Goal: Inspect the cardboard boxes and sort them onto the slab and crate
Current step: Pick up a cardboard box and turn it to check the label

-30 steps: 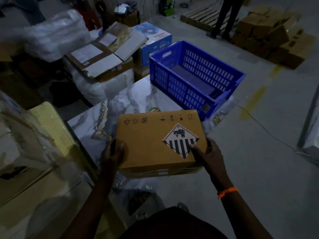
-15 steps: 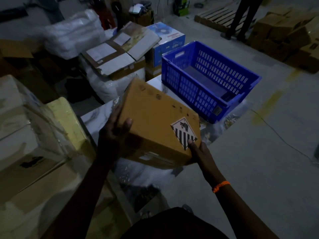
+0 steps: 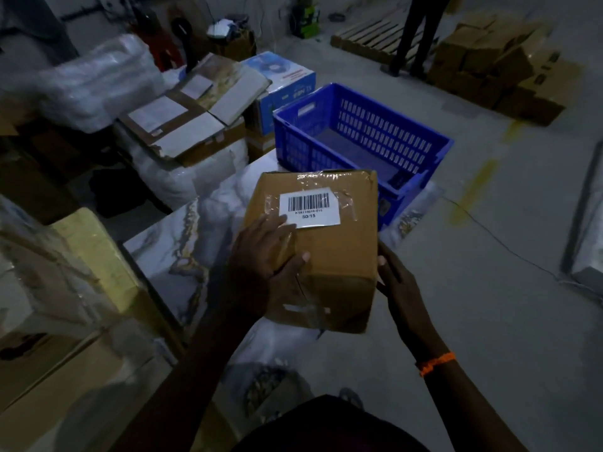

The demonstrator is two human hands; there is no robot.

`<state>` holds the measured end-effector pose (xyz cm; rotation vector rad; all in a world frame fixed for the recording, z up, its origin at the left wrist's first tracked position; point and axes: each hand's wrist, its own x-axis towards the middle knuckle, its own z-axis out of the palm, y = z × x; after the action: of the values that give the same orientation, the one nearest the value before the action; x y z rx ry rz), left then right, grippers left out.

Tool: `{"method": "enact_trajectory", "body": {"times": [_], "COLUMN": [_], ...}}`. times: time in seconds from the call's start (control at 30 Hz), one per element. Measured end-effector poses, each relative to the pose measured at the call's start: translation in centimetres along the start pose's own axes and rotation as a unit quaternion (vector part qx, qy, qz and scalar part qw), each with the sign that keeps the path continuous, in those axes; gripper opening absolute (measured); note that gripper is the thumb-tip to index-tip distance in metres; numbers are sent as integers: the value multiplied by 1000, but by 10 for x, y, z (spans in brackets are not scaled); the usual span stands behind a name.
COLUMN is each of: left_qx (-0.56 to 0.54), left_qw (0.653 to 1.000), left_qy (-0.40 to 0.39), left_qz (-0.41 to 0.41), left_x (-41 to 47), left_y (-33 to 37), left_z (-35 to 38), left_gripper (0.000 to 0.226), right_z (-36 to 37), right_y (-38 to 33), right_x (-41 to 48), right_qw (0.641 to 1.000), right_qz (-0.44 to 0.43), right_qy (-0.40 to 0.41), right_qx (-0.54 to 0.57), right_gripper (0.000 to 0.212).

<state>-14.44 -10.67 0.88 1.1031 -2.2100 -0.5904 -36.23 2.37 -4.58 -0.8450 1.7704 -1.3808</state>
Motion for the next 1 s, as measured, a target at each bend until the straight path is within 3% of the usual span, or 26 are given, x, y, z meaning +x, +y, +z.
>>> {"method": "enact_trajectory", "body": {"times": [0.13,0.33,0.53,0.6,0.7,0.8,0.93,1.0], "left_qx": [45,51,-63,-144,-269,-348,-389,-386], "left_qw": [999,993,975,955,901,861,852,858], "left_qy": [21,-3,-38,-68,-121,-123,-129,-127], "left_qz": [-12,-102,-209,-249,-319,-351,-326,-315], "left_x": [0,3,4,5,-4,-17,-27,-28], "left_y": [-1,2,6,-1,-22,-34,-27,-26], "left_z": [13,6,-13,-19,-14,0,11,15], "left_gripper": [80,91,98,91,57,49,30,19], "right_z": [-8,-11,-18,-20,-23,-21,-17,-13], "right_y": [-17,-17,-12,-12,-11,-10,-8,-9], "right_x": [-14,-31,-37,-40,-43,-46,-49,-51], "right_qw": [999,999,997,995,995,997,999,999], "right_qz": [1,0,-23,-29,-24,-11,6,13], "right_qy": [15,-12,-69,-89,-89,-71,-13,-2], "right_qx": [49,39,-17,-29,-27,-8,41,44], "right_gripper": [35,48,99,105,106,103,75,72]}}
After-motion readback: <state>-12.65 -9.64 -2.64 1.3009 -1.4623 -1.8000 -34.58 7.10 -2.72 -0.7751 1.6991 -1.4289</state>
